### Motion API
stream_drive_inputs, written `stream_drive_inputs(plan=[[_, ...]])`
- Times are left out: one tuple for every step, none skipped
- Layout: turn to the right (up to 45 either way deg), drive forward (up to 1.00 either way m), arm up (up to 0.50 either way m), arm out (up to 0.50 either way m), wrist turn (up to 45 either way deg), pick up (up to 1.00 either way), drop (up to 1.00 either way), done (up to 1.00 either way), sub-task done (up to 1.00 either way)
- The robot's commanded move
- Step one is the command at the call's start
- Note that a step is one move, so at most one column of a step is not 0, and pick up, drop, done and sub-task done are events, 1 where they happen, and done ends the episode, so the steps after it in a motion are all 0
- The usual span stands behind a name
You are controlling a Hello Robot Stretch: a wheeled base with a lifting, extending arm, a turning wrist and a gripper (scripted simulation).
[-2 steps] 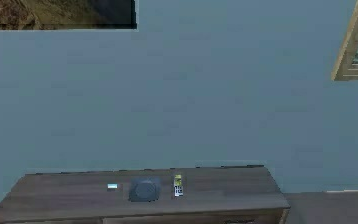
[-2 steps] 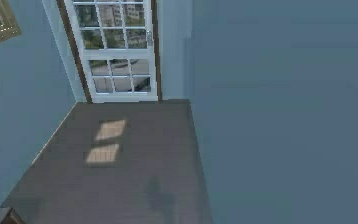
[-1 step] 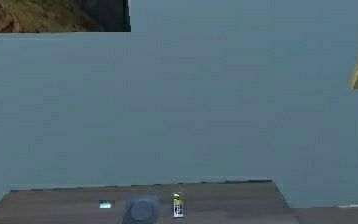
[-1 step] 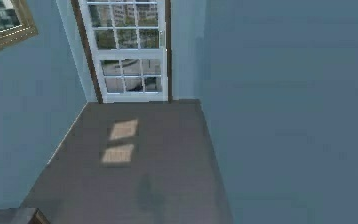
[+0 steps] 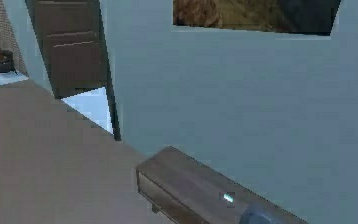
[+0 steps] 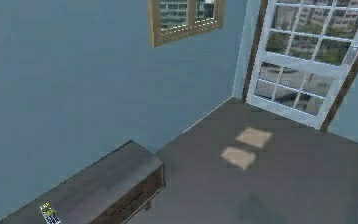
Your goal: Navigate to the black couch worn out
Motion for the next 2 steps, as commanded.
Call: stream_drive_inputs(plan=[[-42.0,0.00,0.00,0.00,0.0,0.00,0.00,0.00,0.00],[0.0,1.00,0.00,0.00,0.0,0.00,0.00,0.00,0.00]])
